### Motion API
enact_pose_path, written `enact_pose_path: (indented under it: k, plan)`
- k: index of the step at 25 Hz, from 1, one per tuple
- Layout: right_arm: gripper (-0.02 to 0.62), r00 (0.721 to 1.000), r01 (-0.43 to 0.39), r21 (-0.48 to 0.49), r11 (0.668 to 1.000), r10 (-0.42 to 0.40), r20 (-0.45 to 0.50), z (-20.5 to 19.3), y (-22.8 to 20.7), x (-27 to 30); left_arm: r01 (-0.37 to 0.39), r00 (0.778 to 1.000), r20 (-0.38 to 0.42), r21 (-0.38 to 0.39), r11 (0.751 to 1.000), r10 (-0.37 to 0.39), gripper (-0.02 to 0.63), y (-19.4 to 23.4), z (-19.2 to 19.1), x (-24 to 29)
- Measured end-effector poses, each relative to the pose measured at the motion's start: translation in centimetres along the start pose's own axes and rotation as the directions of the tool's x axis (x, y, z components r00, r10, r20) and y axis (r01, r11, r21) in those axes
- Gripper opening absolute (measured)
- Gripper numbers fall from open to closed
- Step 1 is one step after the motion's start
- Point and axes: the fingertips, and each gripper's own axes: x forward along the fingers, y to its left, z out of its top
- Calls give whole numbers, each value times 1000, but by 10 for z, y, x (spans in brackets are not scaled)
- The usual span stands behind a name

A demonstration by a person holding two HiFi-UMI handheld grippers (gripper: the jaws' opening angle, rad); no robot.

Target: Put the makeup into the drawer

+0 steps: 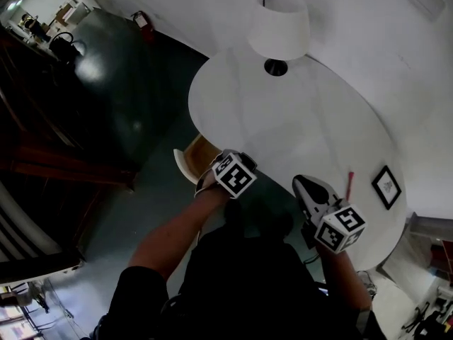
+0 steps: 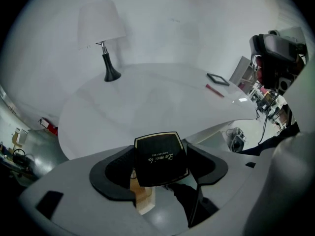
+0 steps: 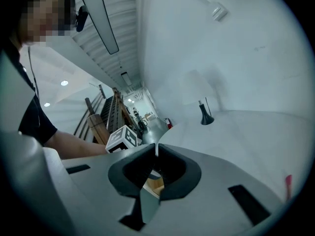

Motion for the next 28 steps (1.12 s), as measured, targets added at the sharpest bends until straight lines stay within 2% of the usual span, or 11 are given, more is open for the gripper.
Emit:
enact_pose_path:
  k: [15, 20, 28]
  plan:
    - [18, 994, -82, -54, 995, 78, -75, 0, 90, 129, -38, 999, 31, -88, 995, 41, 342, 112, -96, -52]
    - [18, 989, -110, -40, 993, 106, -99, -2, 95, 143, -40, 999, 14, -127, 991, 42, 342, 120, -114, -47]
    - [18, 984, -135, -39, 990, 129, -123, -3, 70, 158, -41, 999, -24, -201, 979, 36, 342, 129, -134, -20]
